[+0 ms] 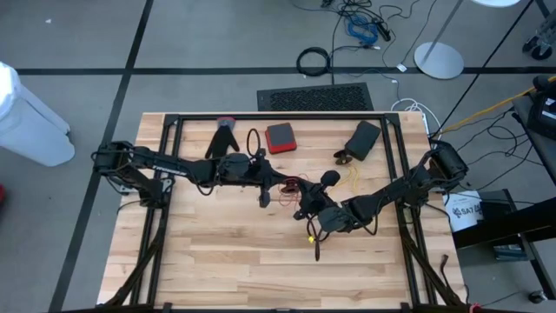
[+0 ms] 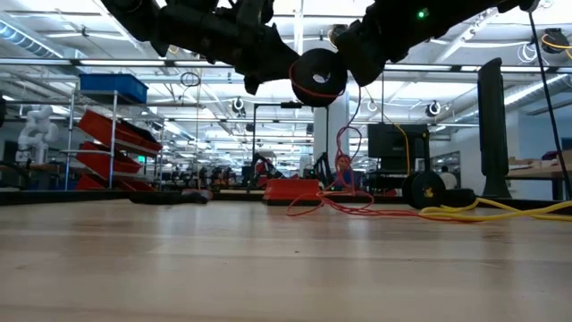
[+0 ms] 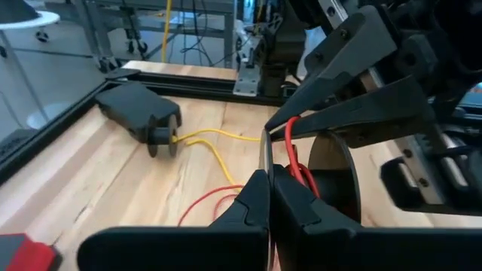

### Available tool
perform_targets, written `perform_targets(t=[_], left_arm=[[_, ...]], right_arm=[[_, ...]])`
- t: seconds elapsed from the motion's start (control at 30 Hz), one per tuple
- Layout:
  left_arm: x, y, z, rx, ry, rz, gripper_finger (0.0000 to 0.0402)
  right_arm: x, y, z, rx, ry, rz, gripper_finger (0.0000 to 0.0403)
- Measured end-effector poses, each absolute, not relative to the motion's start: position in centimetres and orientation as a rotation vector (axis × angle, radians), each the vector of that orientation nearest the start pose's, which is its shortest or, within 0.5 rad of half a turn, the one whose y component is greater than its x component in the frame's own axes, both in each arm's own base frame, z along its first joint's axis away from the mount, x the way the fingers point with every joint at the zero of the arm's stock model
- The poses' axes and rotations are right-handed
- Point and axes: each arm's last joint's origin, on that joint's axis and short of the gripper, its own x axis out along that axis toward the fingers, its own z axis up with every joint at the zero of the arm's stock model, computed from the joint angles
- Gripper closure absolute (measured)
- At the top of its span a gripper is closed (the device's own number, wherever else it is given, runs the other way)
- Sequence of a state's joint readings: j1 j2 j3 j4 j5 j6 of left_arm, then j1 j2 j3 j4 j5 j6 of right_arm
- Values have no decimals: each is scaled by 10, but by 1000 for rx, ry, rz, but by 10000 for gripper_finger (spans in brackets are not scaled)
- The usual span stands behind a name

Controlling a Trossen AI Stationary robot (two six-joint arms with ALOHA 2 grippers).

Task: Coil cords
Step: Coil the red wire onto the spool

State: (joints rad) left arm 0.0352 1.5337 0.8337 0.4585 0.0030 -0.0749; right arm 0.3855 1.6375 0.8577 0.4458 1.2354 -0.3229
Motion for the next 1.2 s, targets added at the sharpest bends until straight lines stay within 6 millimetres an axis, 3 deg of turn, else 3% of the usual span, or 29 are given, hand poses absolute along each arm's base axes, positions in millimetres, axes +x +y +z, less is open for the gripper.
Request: perform_targets(t=[0.6,0.93,1.2], left_arm=[[330,16,237,-270,215,-159,401],[330,12,240,-361,209,-282,401],[328,16,234,-305,263,-252,401]], right_arm=[[305,118,218,-666,383,-822,403],[306,118,223,-708,389,-837,403],[305,119,226,-720,385,-849,403]])
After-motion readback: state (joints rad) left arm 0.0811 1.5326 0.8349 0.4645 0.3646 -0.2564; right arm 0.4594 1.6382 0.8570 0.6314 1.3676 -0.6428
